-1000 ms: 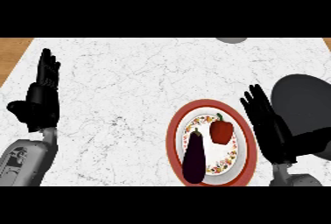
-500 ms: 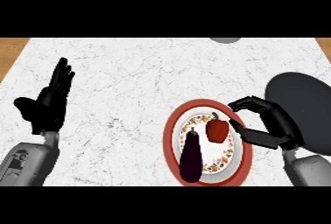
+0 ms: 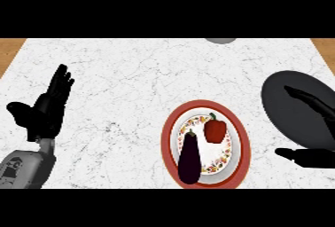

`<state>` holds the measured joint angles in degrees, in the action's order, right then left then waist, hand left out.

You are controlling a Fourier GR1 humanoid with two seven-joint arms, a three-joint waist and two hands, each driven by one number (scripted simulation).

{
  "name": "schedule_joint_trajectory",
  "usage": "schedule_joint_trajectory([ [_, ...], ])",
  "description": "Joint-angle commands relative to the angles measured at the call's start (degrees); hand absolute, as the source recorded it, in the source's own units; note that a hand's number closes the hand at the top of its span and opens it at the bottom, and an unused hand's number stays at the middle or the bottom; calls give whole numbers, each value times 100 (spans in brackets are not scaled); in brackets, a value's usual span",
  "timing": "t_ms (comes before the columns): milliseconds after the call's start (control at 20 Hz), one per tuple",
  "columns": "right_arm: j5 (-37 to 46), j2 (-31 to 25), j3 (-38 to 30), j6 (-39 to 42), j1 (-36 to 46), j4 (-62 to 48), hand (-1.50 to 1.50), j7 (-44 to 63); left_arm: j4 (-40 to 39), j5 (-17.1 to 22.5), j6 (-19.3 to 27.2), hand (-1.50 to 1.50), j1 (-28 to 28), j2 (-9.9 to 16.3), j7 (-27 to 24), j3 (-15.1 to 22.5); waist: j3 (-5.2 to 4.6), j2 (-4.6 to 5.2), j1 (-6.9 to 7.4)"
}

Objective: Pick the bell pepper from the plate and place it in the pan

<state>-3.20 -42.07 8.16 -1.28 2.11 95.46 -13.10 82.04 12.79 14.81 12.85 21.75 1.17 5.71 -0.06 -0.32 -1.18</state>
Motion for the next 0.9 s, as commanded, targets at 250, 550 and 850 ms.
schedule_joint_trajectory([
  [250, -333, -1822, -435, 1458, 567, 1436, -150, 2422, 257, 31, -102, 0, 128, 60, 309, -77, -9, 3, 94],
  [550, -91, -1511, -226, 1763, 1654, 1632, -150, 3388, 286, 68, -367, 0, -156, 27, 111, -277, 0, 31, 193],
  [850, -31, -503, 356, 2012, 2462, 1651, -150, 4335, 517, -231, -280, 0, -335, -225, 220, -117, 3, 25, 172],
])
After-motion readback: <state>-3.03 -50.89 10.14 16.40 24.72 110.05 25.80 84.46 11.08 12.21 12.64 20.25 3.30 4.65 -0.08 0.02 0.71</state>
